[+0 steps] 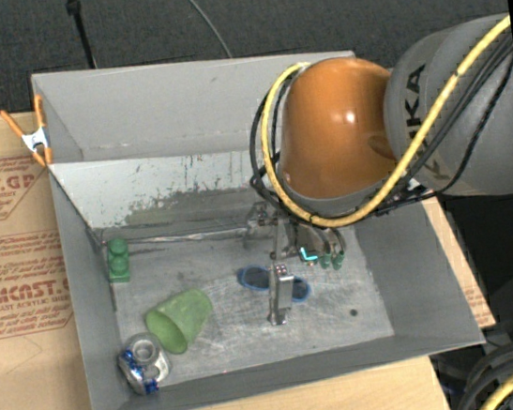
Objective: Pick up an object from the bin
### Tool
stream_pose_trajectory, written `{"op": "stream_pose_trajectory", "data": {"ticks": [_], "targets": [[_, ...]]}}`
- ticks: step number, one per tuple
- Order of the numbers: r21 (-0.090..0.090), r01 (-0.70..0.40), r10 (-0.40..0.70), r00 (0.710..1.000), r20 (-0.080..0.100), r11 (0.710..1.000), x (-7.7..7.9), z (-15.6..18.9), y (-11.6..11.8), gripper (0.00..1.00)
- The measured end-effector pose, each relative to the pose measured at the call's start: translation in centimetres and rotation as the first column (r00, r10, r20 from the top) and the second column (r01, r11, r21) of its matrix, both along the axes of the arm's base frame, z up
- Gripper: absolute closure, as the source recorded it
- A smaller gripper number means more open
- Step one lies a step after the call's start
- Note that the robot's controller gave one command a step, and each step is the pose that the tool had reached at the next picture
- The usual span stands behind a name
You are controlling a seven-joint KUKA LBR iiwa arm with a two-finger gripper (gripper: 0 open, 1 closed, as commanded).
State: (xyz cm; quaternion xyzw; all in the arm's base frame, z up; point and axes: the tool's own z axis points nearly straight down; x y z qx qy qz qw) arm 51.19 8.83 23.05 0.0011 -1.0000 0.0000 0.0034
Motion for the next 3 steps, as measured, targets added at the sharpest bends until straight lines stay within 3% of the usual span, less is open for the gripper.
{"op": "stream_pose_trajectory", "data": {"ticks": [1, 2, 3], "targets": [[0.001, -0.015, 0.015, 1.000, 0.021, 1.000, 3.1, -15.5, -4.2, 0.00], [-0.003, -0.006, 0.006, 0.999, 0.033, 1.000, 1.3, -15.3, -1.8, 0.00], [-0.001, 0.034, -0.034, 0.999, 0.020, 0.999, 3.3, -15.7, -6.7, 0.00]]}}
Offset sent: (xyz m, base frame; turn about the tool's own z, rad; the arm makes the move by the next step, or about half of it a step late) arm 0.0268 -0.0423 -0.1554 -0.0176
